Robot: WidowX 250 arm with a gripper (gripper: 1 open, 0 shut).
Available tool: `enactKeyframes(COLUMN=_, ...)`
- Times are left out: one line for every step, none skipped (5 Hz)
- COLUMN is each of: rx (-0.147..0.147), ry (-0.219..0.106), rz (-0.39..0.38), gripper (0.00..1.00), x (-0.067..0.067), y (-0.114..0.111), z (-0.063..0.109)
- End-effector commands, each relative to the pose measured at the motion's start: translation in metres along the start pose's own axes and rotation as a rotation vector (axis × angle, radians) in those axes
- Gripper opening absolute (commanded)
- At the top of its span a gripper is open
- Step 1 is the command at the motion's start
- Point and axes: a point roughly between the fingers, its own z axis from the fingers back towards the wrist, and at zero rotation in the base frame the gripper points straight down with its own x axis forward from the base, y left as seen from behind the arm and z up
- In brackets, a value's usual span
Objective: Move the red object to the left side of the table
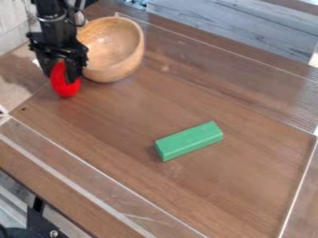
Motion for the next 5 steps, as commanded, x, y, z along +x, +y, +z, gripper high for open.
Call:
enactKeyframes(rx=0.012, ry=-0.049, rz=-0.015, gripper=1.00, x=0.015, y=0.008, z=0.022)
enactKeyframes(rx=0.006, ry=-0.046, rz=-0.012, gripper=0.00, x=0.016, y=-0.005, z=0.019)
enactKeyframes(rx=-0.008, ry=-0.042, rz=-0.038, gripper=1.00, x=0.016, y=-0.019, z=0.019)
enactKeyframes(rx=-0.025, ry=-0.036, rz=-0.066, gripper=1.00, x=0.016, y=-0.032, z=0.018)
enactKeyframes(rx=-0.028, ry=-0.025, rz=-0.039, gripper=0.00, x=0.011, y=-0.029, z=0.016)
